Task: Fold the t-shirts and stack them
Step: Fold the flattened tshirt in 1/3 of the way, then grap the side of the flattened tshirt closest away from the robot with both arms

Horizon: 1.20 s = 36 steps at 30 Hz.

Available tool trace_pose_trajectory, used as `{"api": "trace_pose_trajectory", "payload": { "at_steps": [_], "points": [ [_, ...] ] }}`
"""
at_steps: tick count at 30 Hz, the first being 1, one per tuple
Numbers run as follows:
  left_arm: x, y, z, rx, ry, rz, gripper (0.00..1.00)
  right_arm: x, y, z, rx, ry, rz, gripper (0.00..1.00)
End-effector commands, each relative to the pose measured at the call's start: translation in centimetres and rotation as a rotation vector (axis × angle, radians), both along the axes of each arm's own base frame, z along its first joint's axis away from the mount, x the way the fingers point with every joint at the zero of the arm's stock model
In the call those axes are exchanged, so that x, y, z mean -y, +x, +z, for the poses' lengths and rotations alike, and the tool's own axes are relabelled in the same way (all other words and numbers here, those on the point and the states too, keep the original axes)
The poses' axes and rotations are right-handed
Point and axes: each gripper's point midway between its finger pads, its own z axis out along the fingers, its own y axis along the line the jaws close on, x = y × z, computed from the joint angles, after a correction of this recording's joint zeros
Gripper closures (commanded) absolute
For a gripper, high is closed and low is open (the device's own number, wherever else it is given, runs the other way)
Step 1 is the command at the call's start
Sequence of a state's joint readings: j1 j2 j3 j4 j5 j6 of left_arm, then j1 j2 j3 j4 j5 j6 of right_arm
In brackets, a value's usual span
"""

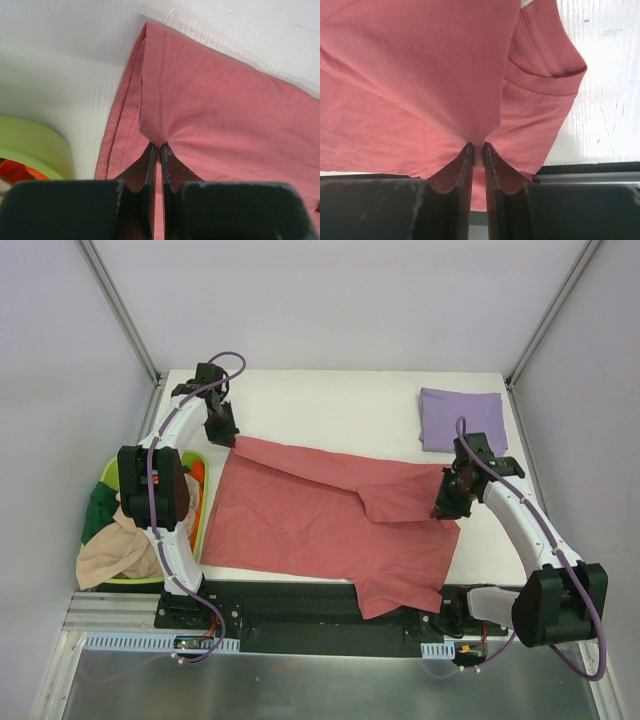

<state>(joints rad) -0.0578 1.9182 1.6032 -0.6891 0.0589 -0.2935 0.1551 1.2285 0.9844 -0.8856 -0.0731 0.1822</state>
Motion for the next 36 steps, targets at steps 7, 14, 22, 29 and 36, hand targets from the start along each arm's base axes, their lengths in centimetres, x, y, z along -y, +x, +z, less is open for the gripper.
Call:
{"api": "trace_pose_trajectory", "payload": {
  "at_steps": [7, 14, 22, 29, 36],
  "points": [
    [-0.5, -1.3, 0.3, -0.038, 0.023, -0.006, 0.71, -0.1, -2.2, -1.9, -0.091, 0.004, 0.03, 0.59],
    [1.4, -0.9, 2.6, 0.014, -0.053, -0.046, 0.29, 1.0, 1.0, 1.0, 0.055, -0.067, 0.049, 0.06],
    [6.7, -0.2, 3.9, 0.044, -0.152, -0.164, 0.01, -2.6, 5.9, 2.1, 0.185, 0.091, 0.141, 0.04],
    [7.9, 1.0, 0.3, -0.024, -0.189, -0.15, 0.01, -2.3, 12.4, -1.1, 0.15, 0.005, 0.18, 0.04],
    [7.3, 1.1, -3.4, -0.1, -0.165, -0.122, 0.01, 0.2, 15.7, -5.7, 0.029, -0.072, 0.161, 0.04]
  ]
}}
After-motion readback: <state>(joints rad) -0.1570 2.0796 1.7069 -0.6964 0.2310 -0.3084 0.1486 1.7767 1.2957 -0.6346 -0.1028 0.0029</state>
